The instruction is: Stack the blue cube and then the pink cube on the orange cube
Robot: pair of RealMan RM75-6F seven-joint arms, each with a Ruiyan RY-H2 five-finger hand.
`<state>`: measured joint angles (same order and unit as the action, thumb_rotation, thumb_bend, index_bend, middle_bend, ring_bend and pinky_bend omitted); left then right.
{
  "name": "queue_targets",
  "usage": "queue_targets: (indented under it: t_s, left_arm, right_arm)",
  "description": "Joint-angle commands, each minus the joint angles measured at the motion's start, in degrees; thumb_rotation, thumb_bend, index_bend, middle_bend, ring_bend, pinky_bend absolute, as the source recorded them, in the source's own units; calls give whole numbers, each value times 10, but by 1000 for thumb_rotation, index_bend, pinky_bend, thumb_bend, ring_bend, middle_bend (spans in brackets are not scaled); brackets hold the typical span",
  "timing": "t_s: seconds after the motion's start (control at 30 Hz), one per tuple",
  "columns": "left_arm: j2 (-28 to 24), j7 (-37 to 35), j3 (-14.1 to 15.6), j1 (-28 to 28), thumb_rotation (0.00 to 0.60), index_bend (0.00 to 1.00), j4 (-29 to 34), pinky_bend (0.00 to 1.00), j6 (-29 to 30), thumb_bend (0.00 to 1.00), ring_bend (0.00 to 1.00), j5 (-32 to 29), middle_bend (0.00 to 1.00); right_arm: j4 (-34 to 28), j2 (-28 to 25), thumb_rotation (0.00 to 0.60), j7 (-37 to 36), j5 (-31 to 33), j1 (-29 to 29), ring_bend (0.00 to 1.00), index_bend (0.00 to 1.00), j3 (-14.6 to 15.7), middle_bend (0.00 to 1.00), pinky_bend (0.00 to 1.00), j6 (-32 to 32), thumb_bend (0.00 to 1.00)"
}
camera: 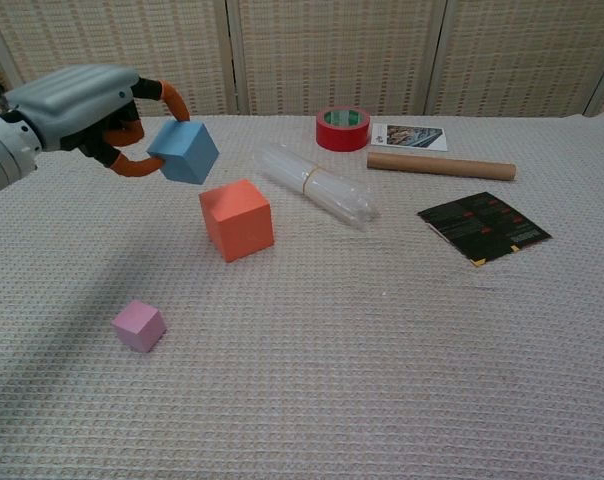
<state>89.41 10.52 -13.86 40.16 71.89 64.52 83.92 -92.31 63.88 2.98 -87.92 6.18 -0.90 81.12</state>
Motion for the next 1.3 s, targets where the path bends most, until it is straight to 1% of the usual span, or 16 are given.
queue_targets:
  t_s: [0.03, 0.3, 0.47, 0.57, 0.83, 1.0, 1.3]
  left_arm:
    - [24, -77, 31, 36, 600, 489, -86, 1000, 29, 337, 1000, 76, 1000]
    - [55, -181, 77, 74, 600, 486, -204, 1000, 76, 342, 1000, 159, 1000]
    - [68, -230, 91, 99, 600, 491, -260, 1000, 81, 333, 1000, 176, 1000]
    - [69, -244, 97, 112, 600, 500, -276, 1000, 70, 333, 1000, 177, 1000]
    - [71, -246, 108, 130, 600, 523, -306, 1000, 52, 333, 1000, 170, 1000]
    - [73, -251, 117, 133, 600, 532, -323, 1000, 47, 334, 1000, 166, 1000]
    - [74, -266, 130, 131, 600, 540, -335, 1000, 43, 331, 1000, 157, 1000]
  right_arm:
    - [1, 1, 498, 2, 3, 0, 0, 0, -1, 0, 0, -1, 92]
    - [1, 5, 497, 9, 10, 1, 0, 0, -3, 0, 0, -7, 92]
    - [1, 7, 498, 14, 15, 2, 0, 0, -4, 0, 0, -9, 92]
    - [0, 7, 498, 15, 18, 2, 0, 0, -5, 0, 0, -10, 91]
    - [-2, 2, 498, 11, 23, 1, 0, 0, -7, 0, 0, -11, 92]
    - [-4, 0, 498, 10, 24, 0, 0, 0, -7, 0, 0, -10, 91]
    - [-7, 0, 496, 12, 28, 2, 0, 0, -6, 0, 0, -17, 91]
